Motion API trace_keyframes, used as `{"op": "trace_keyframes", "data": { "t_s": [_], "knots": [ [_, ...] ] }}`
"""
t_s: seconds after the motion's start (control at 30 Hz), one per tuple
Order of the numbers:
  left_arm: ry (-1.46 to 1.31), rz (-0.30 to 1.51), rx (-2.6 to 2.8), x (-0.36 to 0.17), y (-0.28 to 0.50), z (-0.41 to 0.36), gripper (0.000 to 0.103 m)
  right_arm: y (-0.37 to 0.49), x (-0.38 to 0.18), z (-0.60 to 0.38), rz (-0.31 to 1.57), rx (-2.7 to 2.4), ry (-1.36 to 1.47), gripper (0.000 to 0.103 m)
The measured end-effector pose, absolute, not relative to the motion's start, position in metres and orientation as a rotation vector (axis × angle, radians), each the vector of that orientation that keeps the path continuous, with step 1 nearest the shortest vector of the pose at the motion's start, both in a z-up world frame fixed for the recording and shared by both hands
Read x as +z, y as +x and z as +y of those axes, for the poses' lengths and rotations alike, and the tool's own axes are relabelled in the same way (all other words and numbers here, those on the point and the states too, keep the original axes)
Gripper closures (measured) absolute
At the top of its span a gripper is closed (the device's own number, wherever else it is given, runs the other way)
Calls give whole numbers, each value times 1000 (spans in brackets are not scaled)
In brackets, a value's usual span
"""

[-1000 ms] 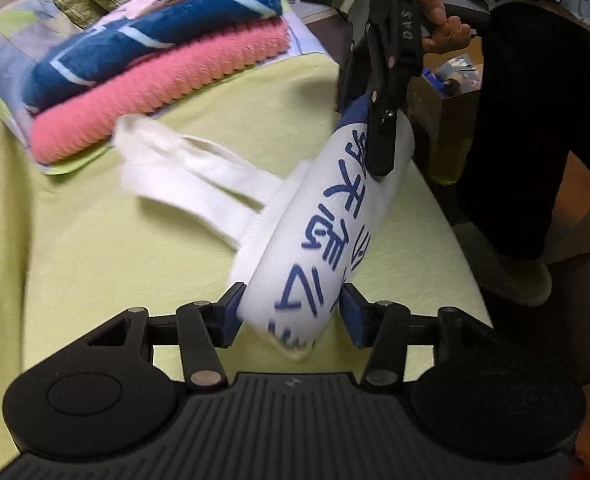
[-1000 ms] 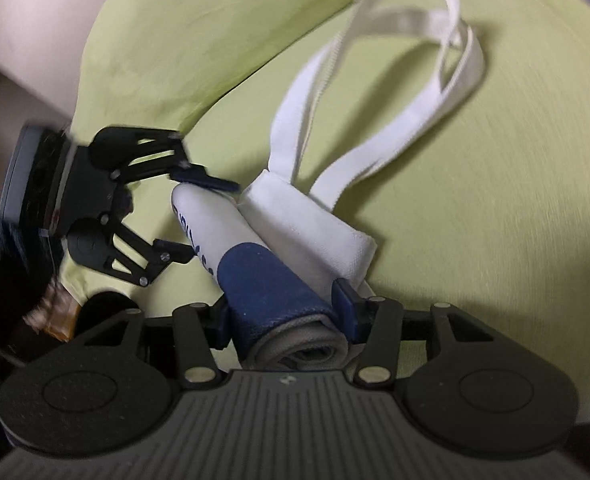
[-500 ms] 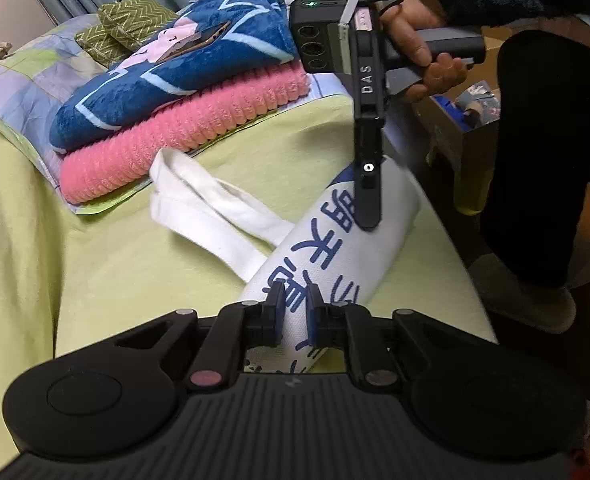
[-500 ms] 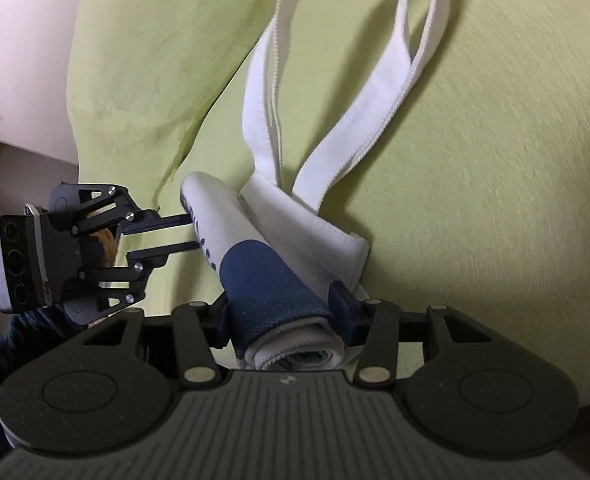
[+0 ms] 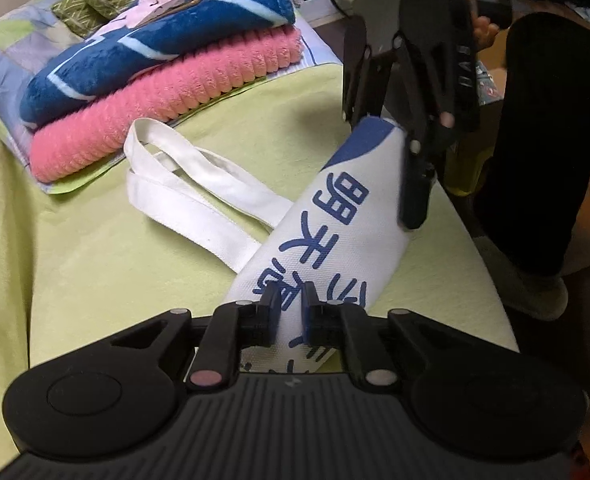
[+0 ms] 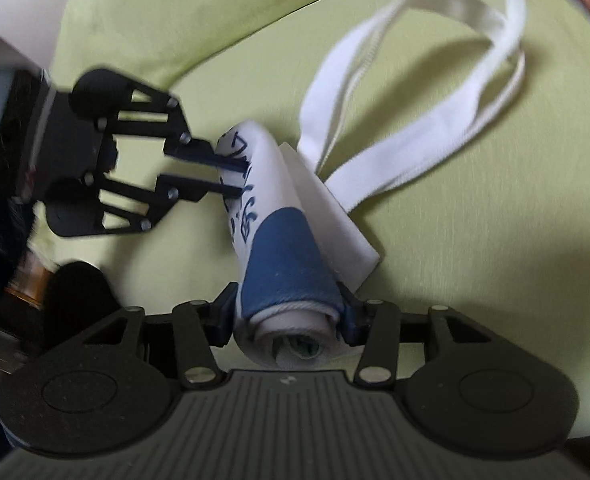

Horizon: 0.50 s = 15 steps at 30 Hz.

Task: Fold shopping bag

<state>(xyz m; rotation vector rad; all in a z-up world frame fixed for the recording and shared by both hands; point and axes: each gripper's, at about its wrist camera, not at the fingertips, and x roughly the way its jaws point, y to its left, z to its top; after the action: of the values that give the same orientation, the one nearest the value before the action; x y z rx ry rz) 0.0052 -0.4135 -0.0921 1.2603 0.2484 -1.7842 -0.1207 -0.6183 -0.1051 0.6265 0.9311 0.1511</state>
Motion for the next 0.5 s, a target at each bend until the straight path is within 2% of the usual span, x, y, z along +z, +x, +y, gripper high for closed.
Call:
{"op": "trace_keyframes", "data": {
  "t_s": [0.03, 0.07, 0.13, 0.2, 0.23, 0.27, 0.37, 0.4, 0.43, 0.47, 0.5],
  "knots": [
    [1261, 243, -1785, -93, 5, -414, 96, -122, -99, -611, 942, 119, 588, 56],
    [1254, 246, -1786, -94, 5, -416, 97, -123, -94, -603, 951, 53, 525, 41],
    [1244, 254, -1798, -94, 6, -417, 101, -130, -81, -586, 944, -60, 389, 25],
    [1242, 254, -1803, -94, 6, -418, 101, -142, -68, -574, 891, -153, 308, 28],
    [1244, 252, -1804, -94, 5, -418, 101, -149, -62, -571, 850, -199, 306, 32],
    [1248, 249, -1804, -94, 5, -418, 101, -156, -55, -567, 807, -244, 302, 44],
    [1256, 249, -1802, -94, 4, -419, 101, -143, -43, -538, 687, -372, 218, 70],
    [1259, 249, -1800, -93, 4, -419, 101, -142, -43, -529, 649, -388, 197, 75],
    [1260, 249, -1798, -93, 3, -419, 101, -139, -44, -521, 628, -397, 182, 87],
    [1259, 249, -1796, -93, 3, -419, 101, -134, -45, -513, 619, -409, 165, 92],
    [1257, 248, -1795, -94, 3, -419, 101, -132, -48, -505, 610, -433, 136, 93]
  ]
}}
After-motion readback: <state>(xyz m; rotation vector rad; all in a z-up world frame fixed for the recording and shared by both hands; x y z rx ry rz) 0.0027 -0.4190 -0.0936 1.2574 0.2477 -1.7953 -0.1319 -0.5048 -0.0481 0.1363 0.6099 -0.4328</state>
